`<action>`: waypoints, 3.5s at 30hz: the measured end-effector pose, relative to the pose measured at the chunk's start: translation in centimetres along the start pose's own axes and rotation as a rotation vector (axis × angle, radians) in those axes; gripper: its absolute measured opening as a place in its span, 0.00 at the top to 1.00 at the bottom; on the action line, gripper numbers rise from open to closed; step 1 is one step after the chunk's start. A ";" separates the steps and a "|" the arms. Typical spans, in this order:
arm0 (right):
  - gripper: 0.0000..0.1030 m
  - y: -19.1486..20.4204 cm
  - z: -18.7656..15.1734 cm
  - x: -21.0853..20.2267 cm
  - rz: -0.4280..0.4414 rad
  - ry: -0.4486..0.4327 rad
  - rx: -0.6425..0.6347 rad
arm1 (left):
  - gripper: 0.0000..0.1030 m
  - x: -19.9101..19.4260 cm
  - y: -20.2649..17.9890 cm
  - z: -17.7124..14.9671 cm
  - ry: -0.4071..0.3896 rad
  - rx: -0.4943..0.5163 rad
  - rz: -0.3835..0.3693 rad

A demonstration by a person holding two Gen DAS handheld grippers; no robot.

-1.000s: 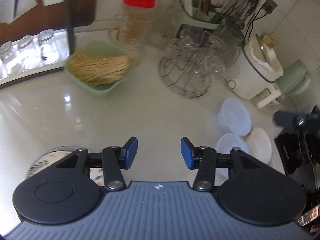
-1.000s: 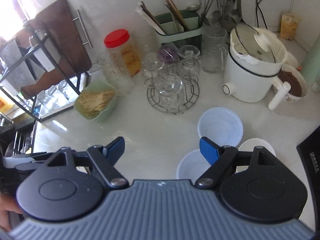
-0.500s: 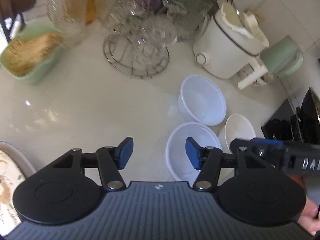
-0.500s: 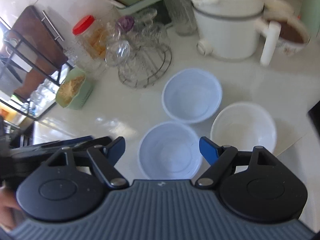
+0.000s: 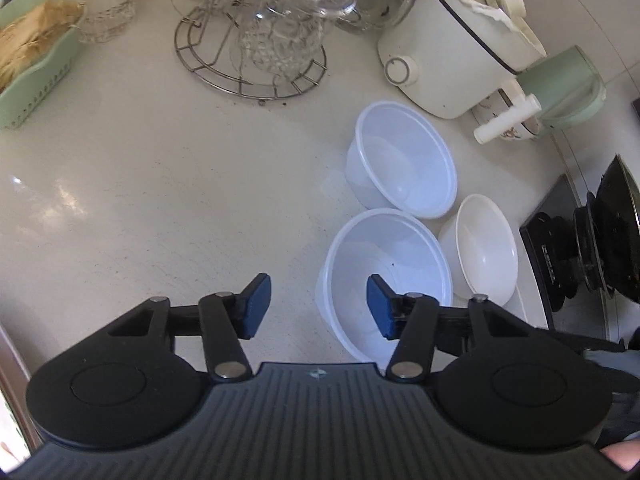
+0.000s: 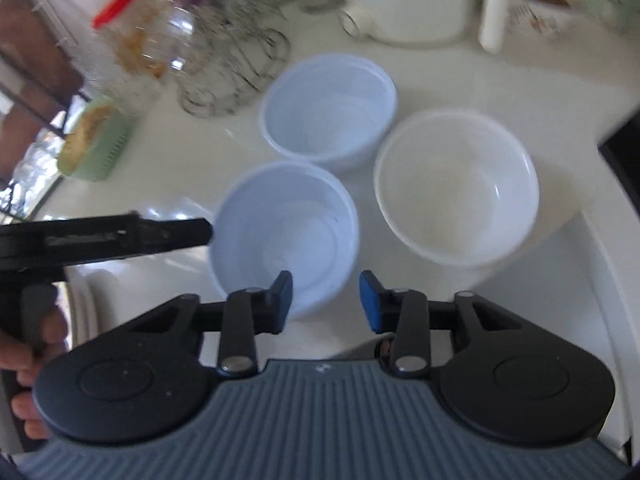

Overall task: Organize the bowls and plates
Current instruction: 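Close both grippers on the rim of a pale-blue plastic bowl, then carry the pale-blue bowl beside the plate stack, lower it, open both grippers, then withdraw both grippers and move them toward another pale-blue plastic bowl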

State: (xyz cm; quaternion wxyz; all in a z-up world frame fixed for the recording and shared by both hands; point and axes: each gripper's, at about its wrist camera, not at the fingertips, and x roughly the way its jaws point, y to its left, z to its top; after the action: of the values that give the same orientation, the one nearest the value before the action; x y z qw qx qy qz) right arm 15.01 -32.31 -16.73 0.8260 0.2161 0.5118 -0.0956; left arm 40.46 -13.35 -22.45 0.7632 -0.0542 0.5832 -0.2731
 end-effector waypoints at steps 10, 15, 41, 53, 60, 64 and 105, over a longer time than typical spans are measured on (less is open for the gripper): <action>0.74 -0.4 0.4 1.5 -0.038 -0.028 0.053 | 0.64 1.5 0.2 0.3 0.021 -0.005 -0.030; 0.82 -0.4 0.5 2.1 -0.042 -0.019 0.072 | 0.70 2.1 -0.1 -0.1 0.038 0.034 0.003; 0.87 4.9 0.7 1.0 0.119 0.021 -0.066 | 0.82 -3.4 4.5 -2.6 -0.046 -0.133 -0.035; 0.87 10.9 0.3 1.0 0.175 0.054 -0.185 | 0.82 -10.8 8.0 -5.0 -0.186 -0.241 0.021; 0.85 13.9 -0.4 2.1 0.135 0.062 -0.273 | 0.81 -11.1 10.2 -5.9 -0.148 -0.274 0.050; 0.85 14.8 -0.8 2.7 0.105 0.066 -0.289 | 0.81 -10.4 10.8 -6.0 -0.131 -0.257 0.068; 0.57 16.2 -1.3 -2.4 0.095 -0.106 -0.323 | 0.38 -14.9 11.6 -6.9 -0.215 -0.283 0.172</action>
State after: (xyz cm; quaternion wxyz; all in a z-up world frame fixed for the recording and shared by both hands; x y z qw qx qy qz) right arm 19.05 -17.47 -10.90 0.8795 0.0990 0.4653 0.0158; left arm 35.68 5.23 -16.42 0.8264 -0.1398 0.5332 -0.1147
